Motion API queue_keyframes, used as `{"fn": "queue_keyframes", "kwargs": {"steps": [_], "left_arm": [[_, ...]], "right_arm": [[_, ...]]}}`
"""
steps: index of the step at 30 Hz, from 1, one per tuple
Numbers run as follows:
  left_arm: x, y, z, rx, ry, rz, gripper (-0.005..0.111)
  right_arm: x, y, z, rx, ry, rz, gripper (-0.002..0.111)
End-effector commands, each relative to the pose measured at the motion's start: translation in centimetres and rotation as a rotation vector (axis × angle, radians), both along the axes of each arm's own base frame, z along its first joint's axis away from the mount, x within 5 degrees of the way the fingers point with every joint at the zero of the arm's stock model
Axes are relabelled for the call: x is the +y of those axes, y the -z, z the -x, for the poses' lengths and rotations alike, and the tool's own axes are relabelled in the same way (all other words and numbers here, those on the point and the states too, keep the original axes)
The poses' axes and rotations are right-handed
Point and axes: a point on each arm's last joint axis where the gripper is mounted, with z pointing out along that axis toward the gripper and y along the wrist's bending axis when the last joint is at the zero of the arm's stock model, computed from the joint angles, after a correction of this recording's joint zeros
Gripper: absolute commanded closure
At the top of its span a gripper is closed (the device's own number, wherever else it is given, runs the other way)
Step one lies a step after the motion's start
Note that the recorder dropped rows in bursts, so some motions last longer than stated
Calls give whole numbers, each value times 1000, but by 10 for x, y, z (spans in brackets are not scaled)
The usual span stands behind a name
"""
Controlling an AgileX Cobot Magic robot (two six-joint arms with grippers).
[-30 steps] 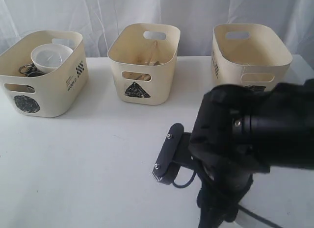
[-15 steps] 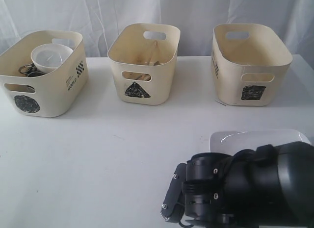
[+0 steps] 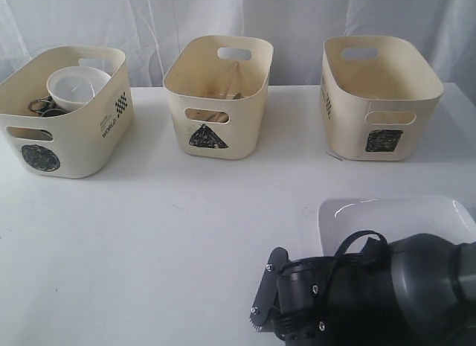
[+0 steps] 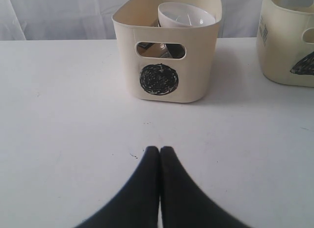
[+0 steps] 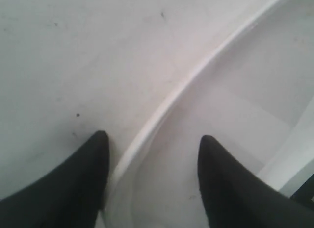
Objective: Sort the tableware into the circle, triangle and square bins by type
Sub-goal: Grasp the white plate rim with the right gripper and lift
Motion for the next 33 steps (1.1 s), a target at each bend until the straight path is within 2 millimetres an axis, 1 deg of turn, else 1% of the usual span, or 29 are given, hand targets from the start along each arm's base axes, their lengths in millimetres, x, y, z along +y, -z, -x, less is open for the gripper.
{"fn": "queue_keyframes", "kwargs": {"steps": [1,3,6,7,12,13,14,15,20,21,25,26,28,30,33], "left_arm": [[0,1,0,-5,-2,3,107],[0,1,0,-5,-2,3,107],[0,1,0,-5,-2,3,107],[0,1,0,-5,-2,3,107],[0,1,0,-5,-2,3,107],[0,1,0,-5,-2,3,107],[0,1,0,-5,-2,3,107],[0,1,0,-5,-2,3,107],[0,1,0,-5,-2,3,107],[0,1,0,-5,-2,3,107],[0,1,0,-5,-2,3,107],[0,1,0,-5,-2,3,107],[0,1,0,-5,-2,3,107],[0,1,0,-5,-2,3,107],[0,1,0,-5,-2,3,107]], "right_arm": [[-2,14,5,23,9,-30,72],[-3,14,5,24,9,-28,84],[-3,9,5,12,8,-41,107],[-3,6,5,3,8,-45,108],[-7,-18,6,-54,23,-79,108],[-11,-29,8,-81,31,-92,108],[-12,-34,8,-94,34,-92,108],[-17,-45,9,-122,43,-95,108],[-29,-73,15,-195,69,-137,108],[-33,-82,18,-218,78,-158,108],[-45,-115,32,-315,110,-306,108],[-50,-126,37,-351,126,-367,108],[-54,-142,43,-384,135,-461,108],[-55,-159,44,-421,136,-534,108],[-53,-175,43,-455,131,-594,108]]}}
